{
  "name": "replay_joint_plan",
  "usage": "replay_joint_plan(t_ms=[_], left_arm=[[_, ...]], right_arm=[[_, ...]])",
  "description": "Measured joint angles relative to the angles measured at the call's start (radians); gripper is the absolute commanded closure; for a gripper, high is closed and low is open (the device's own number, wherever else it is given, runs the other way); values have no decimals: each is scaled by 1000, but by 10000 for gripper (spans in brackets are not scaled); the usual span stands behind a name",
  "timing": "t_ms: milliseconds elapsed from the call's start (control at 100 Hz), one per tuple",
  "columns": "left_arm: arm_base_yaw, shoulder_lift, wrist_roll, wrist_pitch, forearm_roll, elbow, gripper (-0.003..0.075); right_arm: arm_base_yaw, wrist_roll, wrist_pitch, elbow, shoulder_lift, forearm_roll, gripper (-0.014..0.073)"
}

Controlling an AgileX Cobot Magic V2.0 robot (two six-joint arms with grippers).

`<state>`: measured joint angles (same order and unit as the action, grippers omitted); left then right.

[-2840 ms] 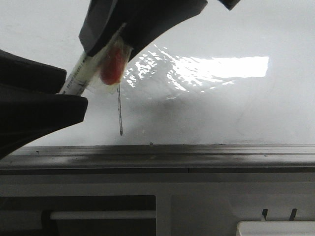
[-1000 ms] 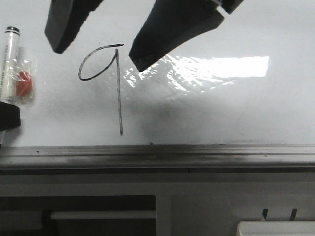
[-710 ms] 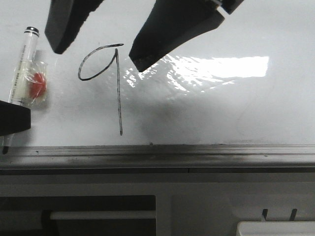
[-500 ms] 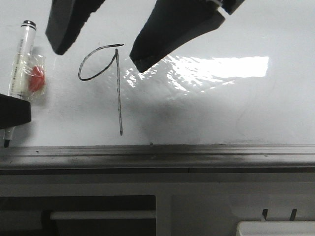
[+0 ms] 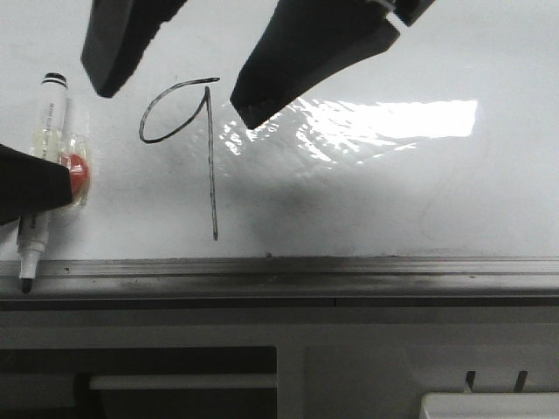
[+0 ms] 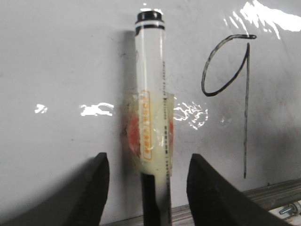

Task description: Write number 9 on whiteboard

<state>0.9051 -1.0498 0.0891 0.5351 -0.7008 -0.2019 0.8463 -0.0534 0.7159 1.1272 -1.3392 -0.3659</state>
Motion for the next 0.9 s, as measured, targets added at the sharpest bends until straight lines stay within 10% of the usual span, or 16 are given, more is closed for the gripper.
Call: replay_joint_plan(t_ms=[110, 300, 390, 510, 900], left_arm=[[0, 30, -4, 2, 26, 0, 362], [0, 190, -4, 6, 41, 0, 368], [0, 299, 1, 5, 50, 0, 451], [0, 449, 57, -45, 55, 0, 743], [0, 822, 278, -374, 70, 56, 741]], right_arm=[[0, 0, -2, 0, 0, 2, 210], [0, 0, -8, -2, 14, 34, 672], [0, 0, -33, -9, 44, 45, 664], [0, 0, -86, -57, 129, 79, 664], [0, 0, -544, -564, 648, 232, 664]])
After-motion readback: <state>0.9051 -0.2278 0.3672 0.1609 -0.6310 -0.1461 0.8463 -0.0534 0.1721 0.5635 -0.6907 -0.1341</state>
